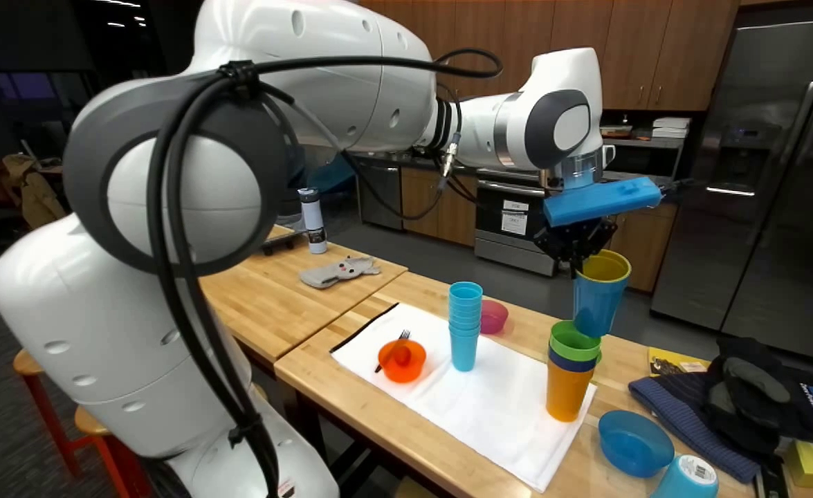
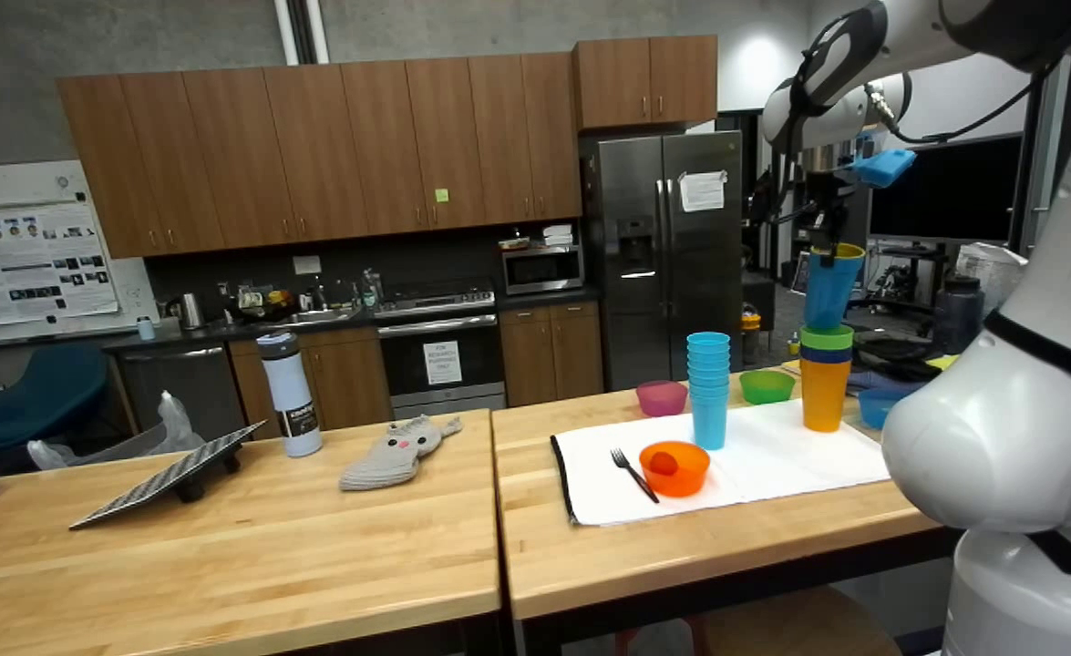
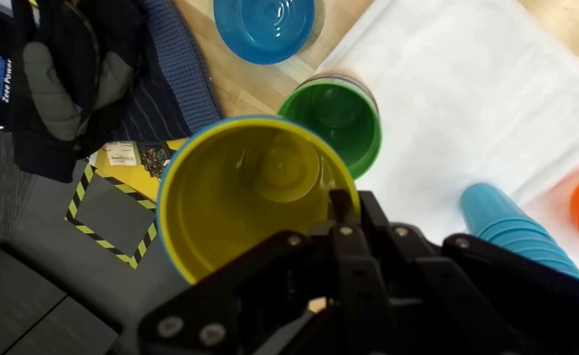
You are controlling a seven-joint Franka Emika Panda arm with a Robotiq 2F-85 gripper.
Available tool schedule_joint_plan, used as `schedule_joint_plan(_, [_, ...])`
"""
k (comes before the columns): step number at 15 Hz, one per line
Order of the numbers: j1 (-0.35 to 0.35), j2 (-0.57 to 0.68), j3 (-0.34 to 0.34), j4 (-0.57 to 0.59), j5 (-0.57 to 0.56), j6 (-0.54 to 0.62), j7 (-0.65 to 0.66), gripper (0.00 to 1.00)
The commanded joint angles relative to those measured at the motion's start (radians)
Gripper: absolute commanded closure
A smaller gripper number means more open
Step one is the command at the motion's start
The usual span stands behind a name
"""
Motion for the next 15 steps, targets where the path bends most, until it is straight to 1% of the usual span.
schedule_joint_plan(1, [0.005,-0.033,-0.001,0.021,0.004,-0.017,-0.017,0.98])
schedule_joint_plan(5, [0.01,-0.043,-0.001,0.038,0.008,-0.019,-0.013,0.98])
schedule_joint_plan(6, [0.013,-0.045,-0.004,0.051,0.022,-0.037,-0.023,0.98])
schedule_joint_plan(7, [0.018,-0.041,-0.01,0.072,0.049,-0.085,-0.042,0.98])
schedule_joint_plan(8, [0.027,-0.042,-0.019,0.097,0.101,-0.155,-0.077,0.98])
schedule_joint_plan(10, [0.028,-0.047,-0.02,0.129,0.147,-0.251,-0.106,0.98])
schedule_joint_plan(13, [0.028,-0.056,-0.011,0.174,0.161,-0.375,-0.128,0.98])
schedule_joint_plan(15, [0.032,-0.057,-0.008,0.198,0.162,-0.43,-0.128,0.98])
